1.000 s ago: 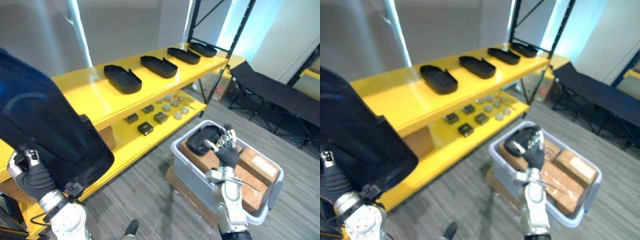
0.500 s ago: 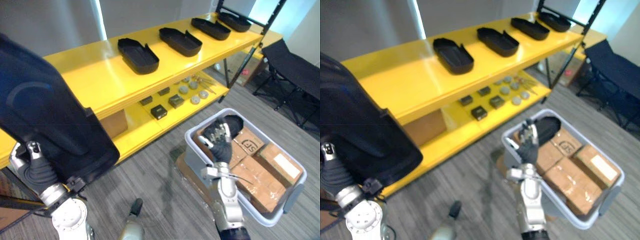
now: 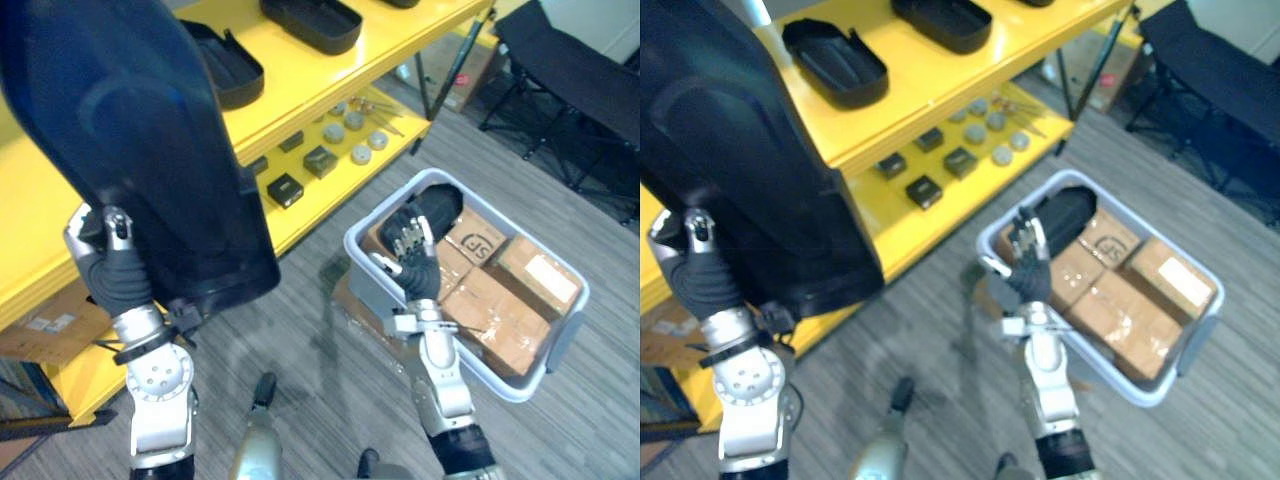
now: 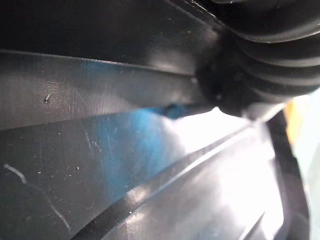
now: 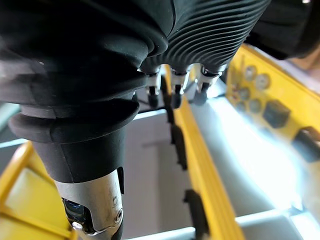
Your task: Walk over and take plastic housings, then place them on the shelf
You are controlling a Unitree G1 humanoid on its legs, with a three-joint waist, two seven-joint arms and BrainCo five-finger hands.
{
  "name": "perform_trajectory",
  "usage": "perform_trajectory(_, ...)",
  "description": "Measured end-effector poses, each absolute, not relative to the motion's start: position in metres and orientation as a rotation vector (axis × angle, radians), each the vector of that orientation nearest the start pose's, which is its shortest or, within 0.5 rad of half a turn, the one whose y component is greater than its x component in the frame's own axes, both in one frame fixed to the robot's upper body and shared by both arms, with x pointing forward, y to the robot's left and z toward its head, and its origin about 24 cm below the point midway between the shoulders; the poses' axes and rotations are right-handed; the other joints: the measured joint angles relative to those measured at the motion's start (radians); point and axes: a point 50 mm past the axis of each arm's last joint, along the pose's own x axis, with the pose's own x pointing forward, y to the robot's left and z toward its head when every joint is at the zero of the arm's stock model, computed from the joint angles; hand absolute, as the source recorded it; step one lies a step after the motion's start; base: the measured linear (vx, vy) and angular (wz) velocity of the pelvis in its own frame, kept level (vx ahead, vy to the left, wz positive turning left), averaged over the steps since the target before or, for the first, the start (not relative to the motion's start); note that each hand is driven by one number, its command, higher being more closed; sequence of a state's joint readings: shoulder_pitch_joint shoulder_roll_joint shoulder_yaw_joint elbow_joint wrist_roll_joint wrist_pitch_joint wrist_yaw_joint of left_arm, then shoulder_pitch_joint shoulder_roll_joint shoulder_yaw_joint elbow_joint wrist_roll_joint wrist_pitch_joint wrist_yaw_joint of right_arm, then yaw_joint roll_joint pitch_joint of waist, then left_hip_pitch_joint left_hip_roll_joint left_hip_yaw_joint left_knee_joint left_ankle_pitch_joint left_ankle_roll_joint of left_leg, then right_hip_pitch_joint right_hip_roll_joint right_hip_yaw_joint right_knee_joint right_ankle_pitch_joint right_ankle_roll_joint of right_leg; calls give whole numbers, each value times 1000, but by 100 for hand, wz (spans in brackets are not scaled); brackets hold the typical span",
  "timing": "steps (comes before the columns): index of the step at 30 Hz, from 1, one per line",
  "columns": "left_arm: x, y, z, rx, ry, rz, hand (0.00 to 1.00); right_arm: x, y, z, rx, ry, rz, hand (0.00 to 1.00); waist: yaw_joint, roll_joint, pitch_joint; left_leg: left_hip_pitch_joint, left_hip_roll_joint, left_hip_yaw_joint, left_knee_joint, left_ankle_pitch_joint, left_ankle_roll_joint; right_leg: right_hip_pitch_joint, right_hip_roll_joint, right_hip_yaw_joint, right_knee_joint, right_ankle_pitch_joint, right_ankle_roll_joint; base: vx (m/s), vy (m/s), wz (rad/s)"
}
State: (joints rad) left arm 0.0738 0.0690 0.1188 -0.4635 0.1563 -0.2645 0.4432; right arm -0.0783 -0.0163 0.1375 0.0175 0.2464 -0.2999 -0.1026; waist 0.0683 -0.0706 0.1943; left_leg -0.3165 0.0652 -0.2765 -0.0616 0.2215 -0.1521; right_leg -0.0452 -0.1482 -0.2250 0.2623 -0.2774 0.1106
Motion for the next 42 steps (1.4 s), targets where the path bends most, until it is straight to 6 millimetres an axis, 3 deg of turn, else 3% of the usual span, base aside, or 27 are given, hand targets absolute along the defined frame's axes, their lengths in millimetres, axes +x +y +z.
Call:
perform_trajectory(2,203,193,152,124,-678,500,100,256,-135,75,265,-298,-10,0,-5,8,3,-21,-4,-7,-16,38,29,6,12,-67,31,-35,-12,-34,-99,104)
perform_trajectory(3,203,191,152,120,-678,486,100,255,-140,73,261,-297,-25,0,-15,14,4,-35,-5,35,-17,28,88,11,16,-103,29,-37,-15,-19,-58,106)
perform_trajectory(4,204,188,153,120,-681,468,100,253,-146,72,256,-294,-48,0,-26,18,6,-62,1,104,-17,-12,173,16,20,-147,22,-36,-16,-1,-73,133)
perform_trajectory(5,205,188,153,122,-683,456,100,252,-151,71,248,-295,-62,0,-30,21,12,-92,20,220,-4,-56,232,24,23,-189,7,-29,-15,18,-65,133)
perform_trajectory(6,205,188,153,122,-682,455,100,252,-155,74,238,-309,-70,0,-25,29,17,-108,33,284,21,-63,238,38,25,-212,-1,-29,-15,39,-36,93)
perform_trajectory(7,205,188,153,123,-680,457,100,251,-157,77,232,-321,-72,0,-21,36,21,-109,34,287,34,-56,229,52,27,-218,-5,-29,-15,91,39,50)
perform_trajectory(8,204,190,152,121,-674,463,100,250,-159,86,236,-359,-75,0,-5,42,22,-111,32,286,78,-36,187,84,24,-218,-17,-32,-12,90,59,19)
perform_trajectory(11,203,195,154,110,-684,483,100,252,-156,102,257,-433,-67,0,4,33,20,-159,13,322,202,-65,121,101,-15,-222,-22,-73,-7,111,106,20)
perform_trajectory(13,202,204,157,127,-697,527,100,257,-150,107,282,-448,-59,0,13,2,35,-180,-19,385,368,-182,147,134,-78,-212,37,-83,-5,238,131,0)
perform_trajectory(14,202,206,157,130,-692,535,100,257,-149,106,285,-445,-58,0,9,4,34,-179,-23,384,409,-210,138,125,-93,-192,98,-77,-12,346,132,12)
perform_trajectory(15,203,206,159,138,-701,534,100,258,-150,104,283,-436,-64,0,-1,7,32,-165,-31,369,467,-258,143,74,-121,-141,281,-35,-82,356,179,27)
perform_trajectory(16,205,206,162,153,-718,523,100,259,-149,105,287,-437,-71,0,-2,4,34,-130,-33,360,480,-287,145,10,-144,-98,451,80,-130,356,199,29)
perform_trajectory(18,206,208,167,182,-741,509,100,265,-146,106,298,-434,-69,0,-18,-2,31,-44,-31,331,430,-300,154,-71,-154,-17,644,246,-114,468,164,32)
perform_trajectory(19,207,209,169,184,-750,514,100,270,-141,106,299,-431,-54,0,-28,-1,32,17,-31,314,386,-302,157,-116,-144,0,714,151,-102,475,124,34)
perform_trajectory(20,207,209,170,186,-752,517,100,271,-138,106,294,-427,-46,0,-28,0,32,50,-28,312,361,-301,157,-133,-135,2,715,118,-103,359,76,26)
perform_trajectory(22,207,209,171,179,-758,524,100,271,-133,106,280,-426,-24,0,-33,15,33,134,-18,284,300,-301,157,-169,-74,3,535,40,-99,314,9,38)
perform_trajectory(23,208,208,172,175,-764,523,100,271,-133,107,272,-429,-23,0,-36,14,31,141,-16,277,291,-301,157,-178,-57,7,462,37,-97,267,-66,63)
perform_trajectory(25,213,208,172,170,-765,519,100,272,-135,108,261,-434,-20,0,-40,7,21,141,-14,243,278,-309,142,-212,-4,83,167,53,-74,230,-124,67)
perform_trajectory(27,216,209,166,175,-731,523,100,271,-134,108,261,-435,-16,0,-42,6,16,142,-20,219,284,-326,115,-207,9,134,26,111,-51,177,-187,67)
perform_trajectory(28,217,209,161,179,-705,522,100,271,-132,110,256,-442,0,0,-41,-2,9,137,-33,182,306,-355,73,-193,9,159,-17,242,-5,188,-266,73)
perform_trajectory(30,216,204,152,168,-668,529,100,271,-131,114,231,-455,29,0,-29,51,-20,101,7,144,318,-369,50,-189,50,114,-29,232,-30,194,-326,63)
perform_trajectory(32,219,187,148,134,-651,469,100,271,-132,123,187,-493,72,0,-28,94,-40,82,36,58,269,-323,-7,-185,74,15,5,198,-73,162,-299,105)
perform_trajectory(35,224,165,153,102,-676,361,100,266,-137,137,173,-558,71,0,-58,105,-58,82,50,63,135,-187,-19,-156,50,-129,16,162,-102,81,-221,161)
perform_trajectory(37,227,157,157,89,-695,319,100,261,-136,148,166,-613,81,0,-42,119,-66,97,79,267,91,-168,13,-143,58,-179,29,145,-127,61,-129,116)
perform_trajectory(41,229,158,151,103,-667,311,100,259,-131,152,159,-634,87,0,-35,116,-70,122,79,282,68,-156,25,-125,62,-169,37,137,-125,4,3,26)
perform_trajectory(42,229,158,152,105,-669,311,100,256,-130,155,170,-649,85,0,-36,114,-72,127,69,285,53,-152,27,-117,59,-160,13,135,-107,-38,61,0)
